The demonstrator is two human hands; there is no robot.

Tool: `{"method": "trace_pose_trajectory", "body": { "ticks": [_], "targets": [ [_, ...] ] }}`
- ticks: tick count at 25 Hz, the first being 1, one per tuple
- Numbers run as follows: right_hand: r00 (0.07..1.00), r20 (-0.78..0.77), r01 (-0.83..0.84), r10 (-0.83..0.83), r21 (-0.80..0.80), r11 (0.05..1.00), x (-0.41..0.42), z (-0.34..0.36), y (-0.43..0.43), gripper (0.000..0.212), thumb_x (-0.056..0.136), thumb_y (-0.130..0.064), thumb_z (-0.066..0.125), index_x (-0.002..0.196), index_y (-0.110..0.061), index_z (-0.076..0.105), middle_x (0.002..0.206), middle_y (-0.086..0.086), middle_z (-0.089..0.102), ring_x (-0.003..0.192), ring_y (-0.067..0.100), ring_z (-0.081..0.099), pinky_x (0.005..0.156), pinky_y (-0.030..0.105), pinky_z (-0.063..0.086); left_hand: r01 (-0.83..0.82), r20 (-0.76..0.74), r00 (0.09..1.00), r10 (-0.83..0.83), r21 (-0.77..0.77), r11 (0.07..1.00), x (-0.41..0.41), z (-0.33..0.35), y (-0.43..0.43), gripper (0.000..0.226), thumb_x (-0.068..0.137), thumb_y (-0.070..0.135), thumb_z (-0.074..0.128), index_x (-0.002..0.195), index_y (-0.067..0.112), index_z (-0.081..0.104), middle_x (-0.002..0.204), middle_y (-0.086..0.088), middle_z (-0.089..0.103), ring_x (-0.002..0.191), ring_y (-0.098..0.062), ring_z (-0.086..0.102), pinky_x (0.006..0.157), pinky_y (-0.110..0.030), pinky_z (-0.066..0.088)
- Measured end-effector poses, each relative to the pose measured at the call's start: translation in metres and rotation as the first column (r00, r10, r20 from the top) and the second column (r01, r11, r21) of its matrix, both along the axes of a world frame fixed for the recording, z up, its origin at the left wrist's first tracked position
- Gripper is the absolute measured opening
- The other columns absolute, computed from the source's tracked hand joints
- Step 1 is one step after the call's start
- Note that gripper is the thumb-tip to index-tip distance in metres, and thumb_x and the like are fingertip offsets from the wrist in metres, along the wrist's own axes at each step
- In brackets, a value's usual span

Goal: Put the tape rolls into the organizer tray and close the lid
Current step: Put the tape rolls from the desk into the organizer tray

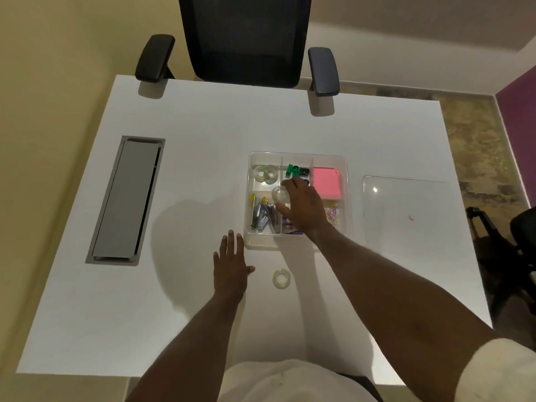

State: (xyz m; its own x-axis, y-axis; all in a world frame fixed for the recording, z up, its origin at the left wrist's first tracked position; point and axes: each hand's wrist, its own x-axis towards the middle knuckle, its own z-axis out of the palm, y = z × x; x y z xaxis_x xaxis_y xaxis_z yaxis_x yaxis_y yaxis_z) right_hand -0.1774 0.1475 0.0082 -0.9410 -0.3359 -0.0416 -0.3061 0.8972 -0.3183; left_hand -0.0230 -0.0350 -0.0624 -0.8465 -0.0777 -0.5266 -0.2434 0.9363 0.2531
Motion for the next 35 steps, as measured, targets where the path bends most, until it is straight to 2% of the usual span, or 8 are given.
{"method": "trace_pose_trajectory", "body": {
  "ticks": [5,10,18,24,31,35],
  "targets": [
    [1.0,0.027,0.008,-0.011,0.086,0.996,-0.057,-0.005,-0.039,0.046,0.089,-0.041,0.071,0.122,-0.011,0.058,0.115,0.009,0.061,0.106,0.029,0.06,0.093,0.041,0.049,-0.009,0.008,1.0,0.009,-0.005,1.0,-0.002,-0.007,0.001,0.102,0.097,0.043,0.065,0.165,0.016,-0.005,0.173,-0.009,-0.016,0.161,-0.03,-0.009,0.13,-0.054,0.015],
    [0.997,0.066,0.017,-0.035,0.253,0.967,-0.079,-0.021,-0.072,0.048,0.091,-0.045,0.069,0.121,-0.01,0.058,0.118,0.01,0.061,0.112,0.029,0.059,0.096,0.041,0.044,-0.026,0.023,0.999,0.026,-0.004,1.0,-0.003,-0.013,0.0,0.104,0.096,0.044,0.066,0.165,0.018,-0.007,0.172,-0.008,-0.018,0.161,-0.029,-0.01,0.13,-0.053,0.013],
    [0.992,0.117,-0.077,0.036,0.375,0.924,-0.089,-0.031,-0.088,0.047,0.088,-0.032,0.074,0.127,-0.011,0.057,0.123,0.009,0.062,0.118,0.028,0.057,0.101,0.041,0.045,-0.04,0.025,0.999,0.04,0.003,0.999,-0.002,-0.017,0.001,0.103,0.097,0.043,0.065,0.165,0.02,-0.008,0.172,-0.006,-0.022,0.161,-0.027,-0.014,0.13,-0.052,0.011],
    [0.997,0.064,-0.056,0.039,0.29,0.955,-0.074,-0.027,-0.08,0.036,0.089,-0.017,0.069,0.123,-0.009,0.06,0.115,0.009,0.065,0.109,0.028,0.06,0.095,0.041,0.048,-0.032,0.062,0.998,0.032,-0.003,0.999,-0.005,-0.015,0.0,0.103,0.097,0.044,0.064,0.165,0.019,-0.009,0.172,-0.006,-0.022,0.161,-0.028,-0.015,0.13,-0.052,0.009],
    [0.997,-0.041,-0.066,0.073,0.147,0.987,-0.013,-0.016,-0.054,0.032,0.087,-0.016,0.073,0.117,-0.011,0.064,0.11,0.008,0.069,0.1,0.025,0.063,0.088,0.04,0.05,-0.014,0.049,0.999,0.015,-0.016,1.0,-0.003,-0.006,-0.001,0.102,0.098,0.043,0.064,0.165,0.018,-0.008,0.172,-0.007,-0.018,0.161,-0.029,-0.011,0.131,-0.053,0.013],
    [0.992,-0.033,-0.117,0.121,0.102,0.988,0.035,-0.02,-0.034,0.024,0.094,-0.02,0.063,0.116,-0.012,0.063,0.105,0.007,0.068,0.095,0.023,0.062,0.085,0.037,0.052,-0.015,0.05,0.999,0.015,-0.013,1.0,-0.004,-0.001,-0.001,0.1,0.098,0.044,0.063,0.165,0.018,-0.007,0.173,-0.008,-0.017,0.161,-0.028,-0.011,0.131,-0.053,0.013]
  ]
}}
